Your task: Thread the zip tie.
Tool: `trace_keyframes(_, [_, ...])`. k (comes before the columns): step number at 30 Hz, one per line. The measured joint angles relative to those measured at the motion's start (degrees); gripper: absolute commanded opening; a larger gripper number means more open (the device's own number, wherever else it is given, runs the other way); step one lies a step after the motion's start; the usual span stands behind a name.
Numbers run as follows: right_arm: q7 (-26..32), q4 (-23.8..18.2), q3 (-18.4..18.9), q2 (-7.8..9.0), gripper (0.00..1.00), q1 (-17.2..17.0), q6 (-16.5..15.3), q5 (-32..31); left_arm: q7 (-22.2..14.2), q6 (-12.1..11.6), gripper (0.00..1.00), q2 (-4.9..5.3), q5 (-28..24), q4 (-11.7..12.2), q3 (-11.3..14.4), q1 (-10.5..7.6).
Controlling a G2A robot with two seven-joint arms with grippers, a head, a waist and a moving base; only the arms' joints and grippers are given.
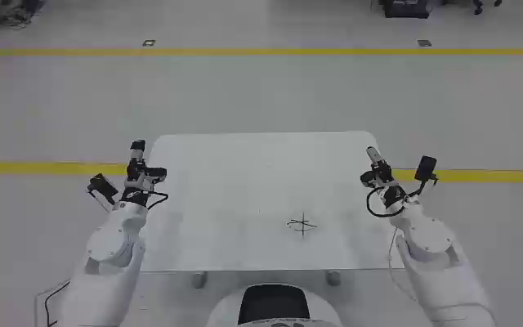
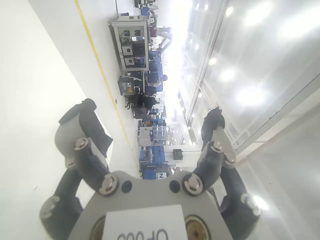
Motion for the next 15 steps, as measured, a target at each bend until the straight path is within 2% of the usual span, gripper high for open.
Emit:
trace_keyframes(1, [0.2, 0.1, 0.0, 0.02, 0.78, 0.0, -0.2, -0.6, 0.0, 0.0, 1.0, 0.0, 0.0, 0.0, 0.0, 0.0])
trace_keyframes(2, [0.2, 0.1, 0.0, 0.02, 0.78, 0.0, -0.3, -0.6, 0.0, 0.0, 1.0, 0.0, 0.0, 0.0, 0.0, 0.0])
trace_keyframes(3, [0.1, 0.1, 0.1, 0.02, 1.0, 0.0, -0.3, -0.4, 0.0, 0.0, 0.78, 0.0, 0.0, 0.0, 0.0, 0.0])
trace_keyframes(4, [0.0, 0.1, 0.1, 0.01, 1.0, 0.0, -0.3, -0.3, 0.0, 0.0, 1.0, 0.0, 0.0, 0.0, 0.0, 0.0])
trace_keyframes(8, [0.5, -0.1, -0.1, 0.08, 1.0, 0.1, -0.6, -0.8, 0.0, 0.0, 1.0, 0.0, 0.0, 0.0, 0.0, 0.0])
trace_keyframes(10, [3.0, -0.3, -0.2, 0.3, 1.0, 0.5, -0.9, -3.2, 0.0, 0.0, 1.0, 0.0, 0.0, 0.0, 0.0, 0.0])
trace_keyframes(15, [10.2, -2.0, -0.9, 0.98, 1.0, 1.8, 1.1, -11.7, 0.0, 0.0, 1.0, 0.0, 0.0, 0.0, 0.0, 0.0])
